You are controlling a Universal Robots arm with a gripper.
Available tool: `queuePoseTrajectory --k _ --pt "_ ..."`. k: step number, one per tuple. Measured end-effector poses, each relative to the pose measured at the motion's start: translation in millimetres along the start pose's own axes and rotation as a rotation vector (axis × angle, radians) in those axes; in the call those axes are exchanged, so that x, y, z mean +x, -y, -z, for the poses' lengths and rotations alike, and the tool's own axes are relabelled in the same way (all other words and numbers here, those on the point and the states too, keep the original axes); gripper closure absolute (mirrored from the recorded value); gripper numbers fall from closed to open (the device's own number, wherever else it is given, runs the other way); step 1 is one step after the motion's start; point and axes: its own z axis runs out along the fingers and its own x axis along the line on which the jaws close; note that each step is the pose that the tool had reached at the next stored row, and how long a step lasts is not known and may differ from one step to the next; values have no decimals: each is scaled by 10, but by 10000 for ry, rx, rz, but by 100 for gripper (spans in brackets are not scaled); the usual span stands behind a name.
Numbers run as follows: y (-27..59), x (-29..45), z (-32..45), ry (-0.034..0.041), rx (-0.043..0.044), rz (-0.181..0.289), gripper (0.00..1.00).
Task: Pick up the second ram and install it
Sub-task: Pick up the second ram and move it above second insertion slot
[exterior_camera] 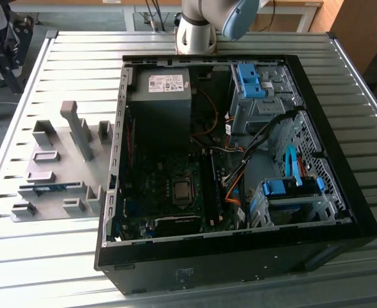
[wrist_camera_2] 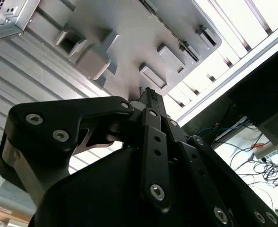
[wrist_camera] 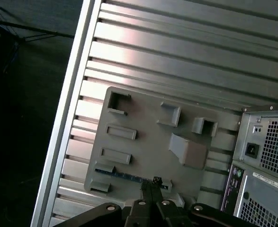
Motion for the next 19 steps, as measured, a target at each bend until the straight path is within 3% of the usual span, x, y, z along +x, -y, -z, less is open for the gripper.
queuePoseTrajectory --k 7,19 --pt "1 0 -11 -61 38 1197 90" --pt "12 2 -24 -82 57 2321 90"
